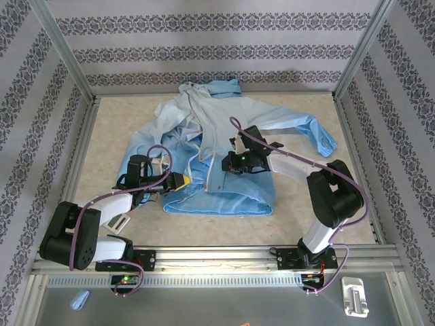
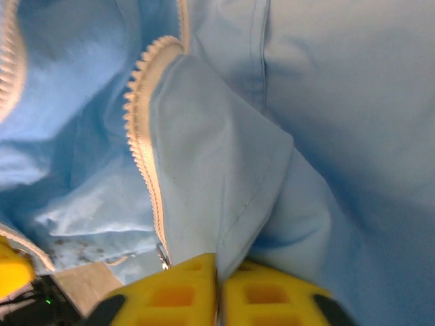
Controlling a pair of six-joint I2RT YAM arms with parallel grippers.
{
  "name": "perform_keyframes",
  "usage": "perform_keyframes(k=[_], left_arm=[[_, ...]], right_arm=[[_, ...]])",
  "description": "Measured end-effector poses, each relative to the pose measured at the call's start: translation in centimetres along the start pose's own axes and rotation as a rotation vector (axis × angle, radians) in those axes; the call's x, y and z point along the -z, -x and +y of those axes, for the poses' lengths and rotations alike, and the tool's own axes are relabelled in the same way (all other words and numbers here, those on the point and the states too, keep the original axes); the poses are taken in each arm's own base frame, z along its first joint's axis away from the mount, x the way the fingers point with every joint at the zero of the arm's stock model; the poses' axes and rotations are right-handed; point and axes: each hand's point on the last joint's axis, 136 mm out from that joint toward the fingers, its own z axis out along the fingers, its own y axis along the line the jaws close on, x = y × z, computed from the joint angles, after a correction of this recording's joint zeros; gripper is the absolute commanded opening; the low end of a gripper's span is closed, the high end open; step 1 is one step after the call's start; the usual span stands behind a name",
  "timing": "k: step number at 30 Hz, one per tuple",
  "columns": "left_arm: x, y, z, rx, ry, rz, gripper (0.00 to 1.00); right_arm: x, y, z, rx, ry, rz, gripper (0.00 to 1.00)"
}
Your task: Zip up the jacket
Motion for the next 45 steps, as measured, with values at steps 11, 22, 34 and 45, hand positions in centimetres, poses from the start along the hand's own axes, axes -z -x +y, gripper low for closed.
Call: perform_keyframes(k=[11,22,34,45], left_arm=[[-0.2,-0.9,1.7,0.037,0.032,0.01,0.0],[-0.4,-1.5,2.8,0.056,0.043,0.021,0.0],[-0.4,-1.8,3.0,0.061,0.047,0.025,0.0],[-0.3,-1.8,2.8,0.051,0.041,0.019,0.0]], right_arm=[[0.9,-4.1,2.9,0.086,-0.029,0.0,0.44],[0.3,-10.0,1.3,0.084,-0.189,0.03,0.54],[-3.1,-15.9,2.4,0.184,-0.295,0.208,0.52],[-5.2,-15.2,2.3,0.198,-0.39,0.223,0.52]])
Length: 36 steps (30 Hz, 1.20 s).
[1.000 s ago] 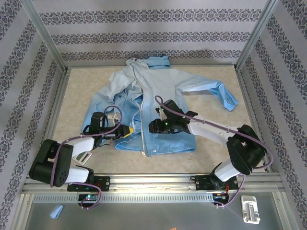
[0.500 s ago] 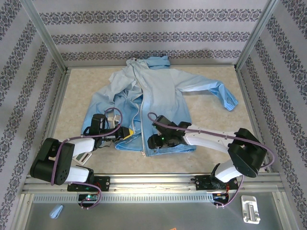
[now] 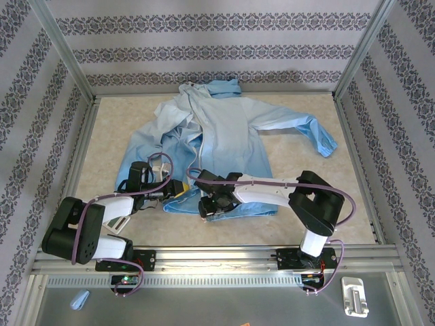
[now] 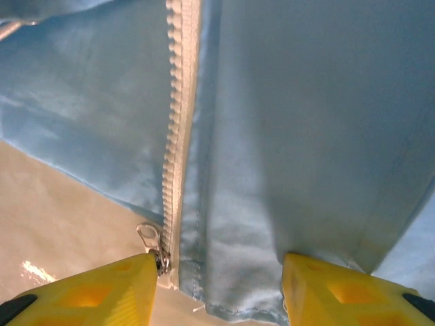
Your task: Zip up the jacket
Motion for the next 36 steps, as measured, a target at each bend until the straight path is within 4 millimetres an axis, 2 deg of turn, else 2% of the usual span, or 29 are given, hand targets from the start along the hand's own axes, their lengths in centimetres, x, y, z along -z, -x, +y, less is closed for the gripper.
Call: perform_keyframes(k=[3,5,11,15,20,26,28,36], left_arm=[[0.0,0.0,0.0,-0.001,-0.001,0.0,0.0],[0.0,0.0,0.0,-0.002,0.0,-0.001,0.0],[0.2,-0.4,0.1,-0.01,0.007,0.001,0.0],[0.3,-0.5,0.1,-0.014,0.012,0.003,0.0],[0.4,-0.7,0.2,-0.016,0.02,0.009,0.0],[0.7,-0.6,-0.4,-0.023,0.018,0.008,0.0],[0.8,-0.5,-0.7,-0.03,0.014,0.004,0.0],[-0.3,-1.8,-2.1,-0.094,0.018,0.039,0.0]], right_arm=[[-1.1,0.1,-0.3,-0.003,-0.028,0.013,0.52],[-1.4,0.2,-0.6,-0.006,-0.047,0.019,0.48],[-1.6,0.7,-0.5,-0.006,-0.054,0.005,0.15],[-1.3,0.8,-0.8,0.002,-0.042,-0.033,0.03],[0.8,0.7,-1.5,0.031,-0.024,-0.118,0.01],[4.9,2.7,-0.2,0.067,0.041,-0.266,0.0],[5.7,3.1,0.1,0.081,0.05,-0.298,0.0],[6.3,4.2,-0.6,0.112,0.038,-0.329,0.01]])
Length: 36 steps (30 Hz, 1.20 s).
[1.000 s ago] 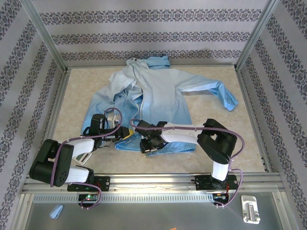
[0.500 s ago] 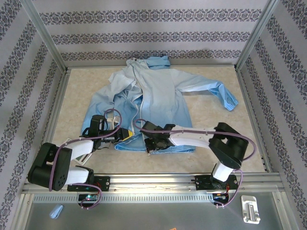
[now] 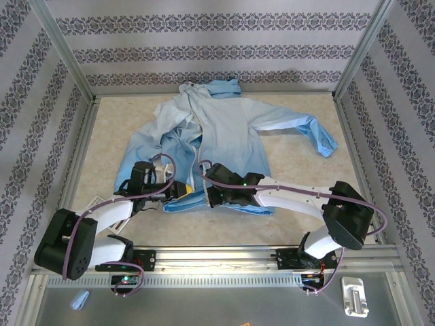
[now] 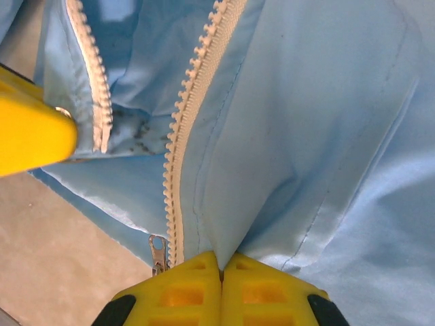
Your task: Zip up the jacket
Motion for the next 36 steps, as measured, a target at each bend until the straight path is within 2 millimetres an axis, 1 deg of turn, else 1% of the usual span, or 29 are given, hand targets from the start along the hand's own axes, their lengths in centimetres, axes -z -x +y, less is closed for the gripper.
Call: perform_keyframes(k=[4,7,9,12,16,17,20,21,24,28,32,36], left_arm=[[-1.5,-1.3,0.1,-0.017,0.026,0.037,0.0],[-2.8,-2.2,0.6,-0.01,0.046,0.065,0.0],[-3.6,-2.6,1.0,-0.005,0.054,0.072,0.0],[-4.4,-3.2,1.4,0.004,0.064,0.078,0.0],[-4.9,-3.5,2.3,0.021,0.084,0.075,0.0],[-5.0,-3.5,2.4,0.024,0.085,0.073,0.0],[-5.0,-3.5,2.7,0.029,0.098,0.067,0.0],[-5.0,-3.5,2.9,0.032,0.104,0.066,0.0],[-5.2,-3.6,3.5,0.041,0.117,0.068,0.0],[-5.4,-3.6,3.7,0.039,0.114,0.067,0.0],[-5.6,-3.4,3.7,0.035,0.108,0.064,0.0],[-5.6,-3.4,3.6,0.031,0.102,0.064,0.0]], right_arm=[[-0.1,0.7,0.0,-0.013,0.028,-0.007,0.01],[-0.7,0.8,0.3,-0.018,0.052,-0.006,0.01],[-1.2,0.6,0.5,-0.026,0.066,-0.002,0.03],[-2.2,-0.2,0.6,-0.041,0.09,0.019,0.1],[-3.5,-0.8,1.3,-0.076,0.153,0.04,0.24],[-3.8,-0.8,1.6,-0.087,0.175,0.04,0.25],[-4.7,-1.1,1.8,-0.121,0.221,0.046,0.25],[-5.0,-1.2,1.8,-0.134,0.232,0.048,0.25],[-5.4,-1.4,1.7,-0.172,0.262,0.053,0.19],[-5.6,-1.5,1.5,-0.211,0.289,0.049,0.12],[-5.7,-1.5,1.1,-0.245,0.301,0.048,0.0],[-5.6,-1.4,0.8,-0.267,0.312,0.042,0.0]])
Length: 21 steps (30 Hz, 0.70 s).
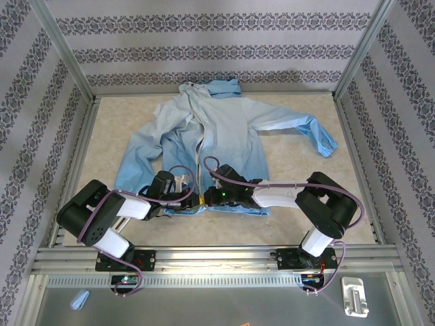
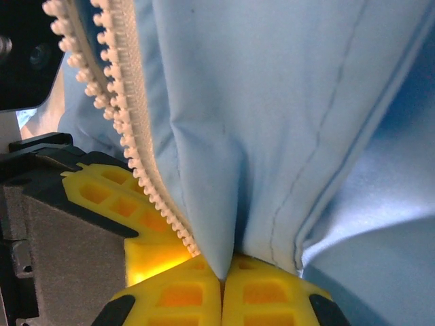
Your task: Zip up the jacket
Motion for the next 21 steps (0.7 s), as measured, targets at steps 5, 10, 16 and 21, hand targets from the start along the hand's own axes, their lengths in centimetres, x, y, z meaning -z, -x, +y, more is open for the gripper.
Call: perform_keyframes(k=[5,10,16,21], left_arm=[[0.5,0.3,-0.8,-0.012,-0.022,-0.009,0.0],[2.1,1.9,-3.1,-0.053,-0.06,-0.047,0.0],[4.0,4.1,-7.2,-0.138,-0.104,-0.095,0.0],[5.4,5.0,-9.4,-0.179,-0.128,-0.124,0.0]], right_arm=[[1.5,0.5,0.6,0.014,0.026,-0.033,0.0],[4.5,2.2,3.1,0.097,0.083,-0.119,0.0],[7.4,4.0,4.4,0.18,0.114,-0.206,0.0],[8.5,4.7,4.0,0.219,0.101,-0.232,0.0]])
